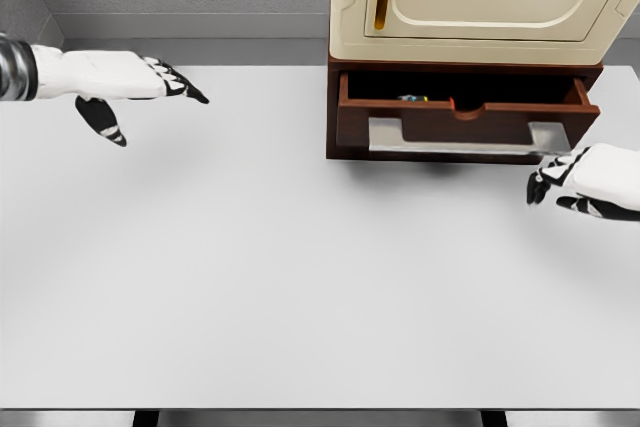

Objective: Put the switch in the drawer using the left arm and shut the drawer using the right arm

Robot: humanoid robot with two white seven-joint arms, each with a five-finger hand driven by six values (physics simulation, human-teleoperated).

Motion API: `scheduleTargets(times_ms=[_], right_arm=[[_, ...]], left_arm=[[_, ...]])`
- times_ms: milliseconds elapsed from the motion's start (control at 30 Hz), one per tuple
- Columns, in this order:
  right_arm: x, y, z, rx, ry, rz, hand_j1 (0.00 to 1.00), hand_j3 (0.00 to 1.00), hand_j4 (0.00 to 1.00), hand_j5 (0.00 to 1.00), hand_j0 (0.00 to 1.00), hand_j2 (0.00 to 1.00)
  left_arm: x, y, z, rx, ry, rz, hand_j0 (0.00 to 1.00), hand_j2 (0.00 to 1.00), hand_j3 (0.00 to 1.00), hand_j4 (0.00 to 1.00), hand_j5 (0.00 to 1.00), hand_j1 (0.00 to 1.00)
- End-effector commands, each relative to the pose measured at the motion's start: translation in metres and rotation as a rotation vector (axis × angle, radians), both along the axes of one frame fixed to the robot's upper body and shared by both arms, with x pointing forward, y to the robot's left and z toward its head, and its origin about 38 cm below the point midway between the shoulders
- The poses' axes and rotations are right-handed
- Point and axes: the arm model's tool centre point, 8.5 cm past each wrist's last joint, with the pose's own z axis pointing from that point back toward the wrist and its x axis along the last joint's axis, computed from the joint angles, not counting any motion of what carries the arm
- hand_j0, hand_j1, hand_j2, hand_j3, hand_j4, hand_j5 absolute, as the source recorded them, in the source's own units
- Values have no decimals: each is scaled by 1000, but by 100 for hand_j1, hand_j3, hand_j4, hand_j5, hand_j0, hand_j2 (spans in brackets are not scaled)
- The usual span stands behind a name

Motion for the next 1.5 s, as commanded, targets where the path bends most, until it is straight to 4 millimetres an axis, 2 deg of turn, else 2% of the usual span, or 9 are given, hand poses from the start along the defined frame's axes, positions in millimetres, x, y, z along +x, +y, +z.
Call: scheduleTargets(times_ms=[0,133,200,300,500,600,867,967,1467], right_arm=[[4,-3,-4,133,43,-59,53,53,53,53,53,53],[8,4,-7,139,49,-45,53,53,53,53,53,53],[10,8,-9,140,56,-34,53,53,53,53,53,53],[17,9,-9,132,61,-32,53,53,53,53,53,53],[20,10,-7,133,59,-31,53,53,53,53,53,53],[27,10,-6,129,60,-32,53,53,53,53,53,53],[39,20,-6,143,59,-16,53,53,53,53,53,53],[42,23,-7,150,60,-15,53,53,53,53,53,53],[48,20,-10,144,71,-27,55,55,55,55,55,55]], left_arm=[[-11,5,1,102,-48,-99,100,100,100,100,100,100],[-8,9,27,78,-119,-84,100,100,100,100,100,100],[-15,-9,30,64,-130,-139,100,100,100,100,100,100],[-12,-48,19,25,-114,-220,100,100,100,100,100,100],[-12,-53,20,-7,-103,-226,100,100,100,100,100,100],[-17,-65,-6,-27,-48,-251,100,100,100,100,100,100],[-17,-61,-13,-27,-32,-241,100,100,100,100,100,100],[-8,-48,-16,-23,-21,-191,100,100,100,100,100,100],[-9,-50,-16,-26,-20,-196,100,100,100,100,100,100]])
